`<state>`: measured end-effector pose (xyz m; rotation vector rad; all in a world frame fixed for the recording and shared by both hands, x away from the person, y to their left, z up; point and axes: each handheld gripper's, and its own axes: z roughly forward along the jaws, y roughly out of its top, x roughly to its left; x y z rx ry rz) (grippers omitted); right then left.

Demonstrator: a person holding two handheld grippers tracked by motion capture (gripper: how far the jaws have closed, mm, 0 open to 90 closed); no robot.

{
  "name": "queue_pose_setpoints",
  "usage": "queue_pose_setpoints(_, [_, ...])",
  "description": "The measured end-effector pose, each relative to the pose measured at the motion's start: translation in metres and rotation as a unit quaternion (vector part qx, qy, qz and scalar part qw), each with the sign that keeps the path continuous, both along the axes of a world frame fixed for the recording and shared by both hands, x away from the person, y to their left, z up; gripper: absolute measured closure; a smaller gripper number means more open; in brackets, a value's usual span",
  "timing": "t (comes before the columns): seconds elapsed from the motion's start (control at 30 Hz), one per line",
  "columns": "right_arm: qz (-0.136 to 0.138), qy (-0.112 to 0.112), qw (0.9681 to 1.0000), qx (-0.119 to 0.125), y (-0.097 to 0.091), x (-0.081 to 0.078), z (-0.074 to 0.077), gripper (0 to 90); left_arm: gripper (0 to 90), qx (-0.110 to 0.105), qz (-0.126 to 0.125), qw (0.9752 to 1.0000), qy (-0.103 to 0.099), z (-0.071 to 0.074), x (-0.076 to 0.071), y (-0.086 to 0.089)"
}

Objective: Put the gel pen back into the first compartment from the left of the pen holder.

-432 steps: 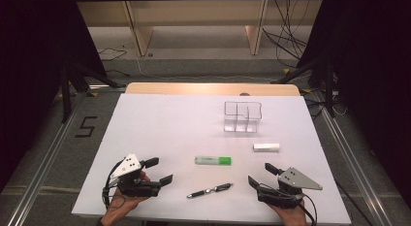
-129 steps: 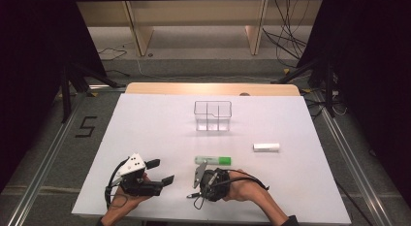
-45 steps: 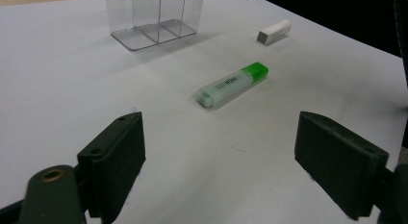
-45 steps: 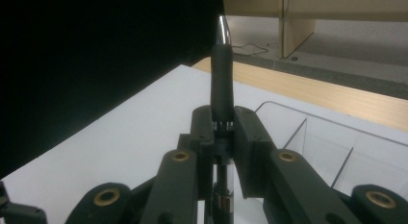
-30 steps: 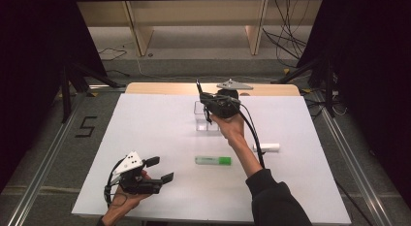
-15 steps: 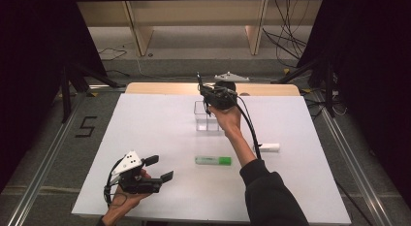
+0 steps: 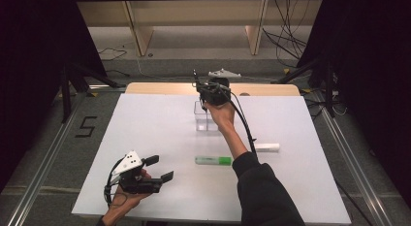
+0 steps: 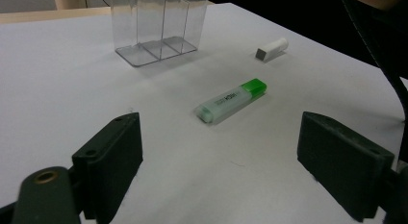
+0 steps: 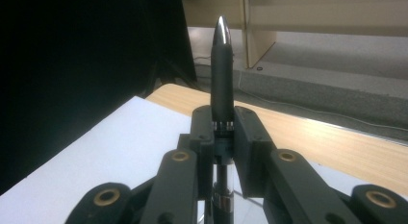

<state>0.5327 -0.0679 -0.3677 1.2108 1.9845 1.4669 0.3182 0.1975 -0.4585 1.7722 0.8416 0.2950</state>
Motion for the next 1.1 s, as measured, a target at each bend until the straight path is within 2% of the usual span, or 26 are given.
queue_pose_setpoints(0.33, [-0.013,-0.004,0.9999,0.004,0.003,0.010,-0.003,79.9,15.8,-0.001,-0.003,1.0000,0.001,0.001,-0.001,-0.001])
queue_pose_setpoints(0.47, [-0.020,0.004,0.9997,0.011,0.003,0.014,-0.007,79.9,15.8,0.003,-0.005,1.0000,0.000,0.001,0.000,-0.001])
queue_pose_setpoints(0.57, [-0.020,0.004,0.9998,-0.002,0.005,0.014,-0.010,79.9,15.8,0.000,-0.004,1.0000,-0.001,0.001,0.000,-0.001])
queue_pose_setpoints(1.1, [-0.010,0.007,0.9997,-0.019,0.012,0.014,-0.019,79.8,15.9,0.002,-0.009,1.0000,0.002,0.001,0.000,-0.002])
